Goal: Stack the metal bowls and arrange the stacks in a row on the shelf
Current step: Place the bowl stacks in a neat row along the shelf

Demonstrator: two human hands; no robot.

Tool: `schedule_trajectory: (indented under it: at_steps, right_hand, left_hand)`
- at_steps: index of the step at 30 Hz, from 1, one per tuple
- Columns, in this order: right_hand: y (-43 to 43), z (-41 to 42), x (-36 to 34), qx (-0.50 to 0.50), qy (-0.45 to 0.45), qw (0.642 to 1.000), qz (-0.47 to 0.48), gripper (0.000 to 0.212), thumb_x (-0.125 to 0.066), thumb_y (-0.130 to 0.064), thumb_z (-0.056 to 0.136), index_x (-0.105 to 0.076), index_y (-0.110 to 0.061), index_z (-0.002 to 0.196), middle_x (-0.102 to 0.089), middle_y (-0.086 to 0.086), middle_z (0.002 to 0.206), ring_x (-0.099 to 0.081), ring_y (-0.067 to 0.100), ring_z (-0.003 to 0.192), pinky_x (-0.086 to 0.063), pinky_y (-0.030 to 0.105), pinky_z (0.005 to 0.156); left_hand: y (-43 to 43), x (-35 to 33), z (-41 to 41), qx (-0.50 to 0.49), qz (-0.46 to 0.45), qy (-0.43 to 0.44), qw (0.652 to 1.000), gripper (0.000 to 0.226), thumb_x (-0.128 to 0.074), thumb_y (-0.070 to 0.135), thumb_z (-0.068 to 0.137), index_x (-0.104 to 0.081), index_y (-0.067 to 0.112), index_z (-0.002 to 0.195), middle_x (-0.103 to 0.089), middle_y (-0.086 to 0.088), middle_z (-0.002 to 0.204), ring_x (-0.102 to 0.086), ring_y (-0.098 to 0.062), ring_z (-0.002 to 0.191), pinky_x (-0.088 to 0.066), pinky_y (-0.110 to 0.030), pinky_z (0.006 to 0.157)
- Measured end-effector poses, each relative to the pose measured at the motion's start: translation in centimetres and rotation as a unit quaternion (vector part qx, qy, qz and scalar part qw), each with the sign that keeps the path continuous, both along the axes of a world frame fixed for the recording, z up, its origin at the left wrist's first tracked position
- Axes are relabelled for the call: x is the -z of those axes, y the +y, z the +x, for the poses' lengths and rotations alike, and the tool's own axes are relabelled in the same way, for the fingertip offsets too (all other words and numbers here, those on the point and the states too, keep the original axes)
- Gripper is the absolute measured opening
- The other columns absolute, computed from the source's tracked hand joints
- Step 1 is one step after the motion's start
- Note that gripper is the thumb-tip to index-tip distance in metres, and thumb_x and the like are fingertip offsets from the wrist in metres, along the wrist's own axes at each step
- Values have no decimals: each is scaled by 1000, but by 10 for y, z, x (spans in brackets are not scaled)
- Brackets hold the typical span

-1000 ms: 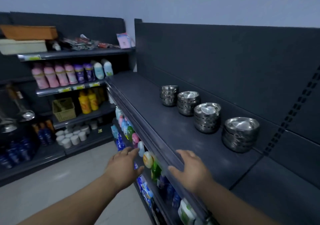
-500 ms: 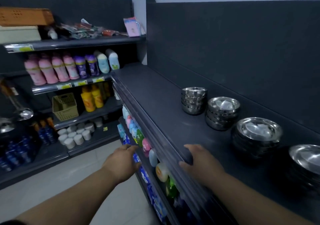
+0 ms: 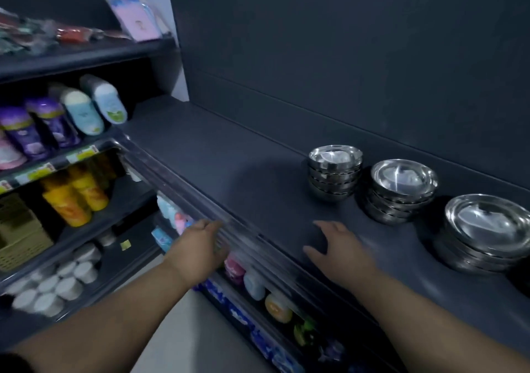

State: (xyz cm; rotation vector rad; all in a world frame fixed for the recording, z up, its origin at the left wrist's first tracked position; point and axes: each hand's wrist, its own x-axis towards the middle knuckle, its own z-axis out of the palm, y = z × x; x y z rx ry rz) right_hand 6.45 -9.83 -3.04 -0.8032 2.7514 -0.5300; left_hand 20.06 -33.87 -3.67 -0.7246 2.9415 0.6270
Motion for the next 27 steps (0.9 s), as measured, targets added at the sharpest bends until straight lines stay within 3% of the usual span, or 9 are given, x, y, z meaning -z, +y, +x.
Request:
schedule_trajectory:
  at_steps: [2,7,11,15,20,23,25,27]
  right_hand:
    - [-4,-14,0,39,-2,999,-2,68,-58,-50,88,-34,-23,146,-38,2,147,-42,21,132,-36,28,105]
    - [-8,-52,5,139,-10,989,-49,78,-67,-40,85,-31,-8,146,-39,10,147,-41,21,135,-31,23,108]
    - [-8,-70,11,179,-12,977,-112,82,-75,-35,78,-34,-11,145,-49,10,141,-46,22,131,-33,22,106]
    - [-15,-82,13,211,-20,964,-161,75,-77,-33,75,-43,-13,138,-57,5,132,-53,19,123,-30,9,93]
    - [-27,-89,19,260,-29,949,-173,64,-79,-39,71,-54,-16,126,-64,2,121,-61,14,111,-44,19,97]
    - [-36,-94,11,292,-36,937,-191,71,-84,-34,67,-49,-20,127,-64,-7,115,-60,8,108,-40,9,88]
    - [-46,-97,5,305,-46,926,-219,84,-86,-27,65,-40,-24,135,-61,-18,109,-56,1,104,-33,-5,80]
    - [-59,-98,3,321,-52,916,-237,91,-87,-23,64,-36,-26,139,-60,-21,107,-55,-2,102,-31,-10,75]
  left_hand:
    - [-6,-1,-28,10,15,28,999,64,-57,38,90,-31,25,148,-36,1,149,-40,-16,132,-29,-33,114]
    - [-8,-1,-100,59,51,90,993,66,-60,36,89,-31,21,147,-37,-2,149,-37,-18,135,-26,-24,110]
    - [3,2,-149,90,109,75,987,77,-64,39,86,-23,26,150,-31,0,152,-31,-14,138,-24,-21,110]
    - [10,-2,-192,111,179,65,975,96,-73,45,76,-16,29,151,-30,2,154,-31,-14,140,-28,-26,113]
    - [0,1,-233,139,294,58,944,121,-84,54,52,-17,32,150,-39,13,149,-40,-8,134,-35,-32,112]
    - [-11,5,-251,201,342,43,917,110,-90,40,52,-28,38,143,-51,25,132,-50,3,120,-39,-26,105]
    - [-16,9,-260,246,372,23,895,104,-90,34,53,-31,39,139,-57,22,127,-58,0,114,-44,-31,104]
    - [-20,13,-265,276,397,11,875,105,-89,36,51,-33,36,139,-62,16,124,-61,-4,112,-47,-37,103]
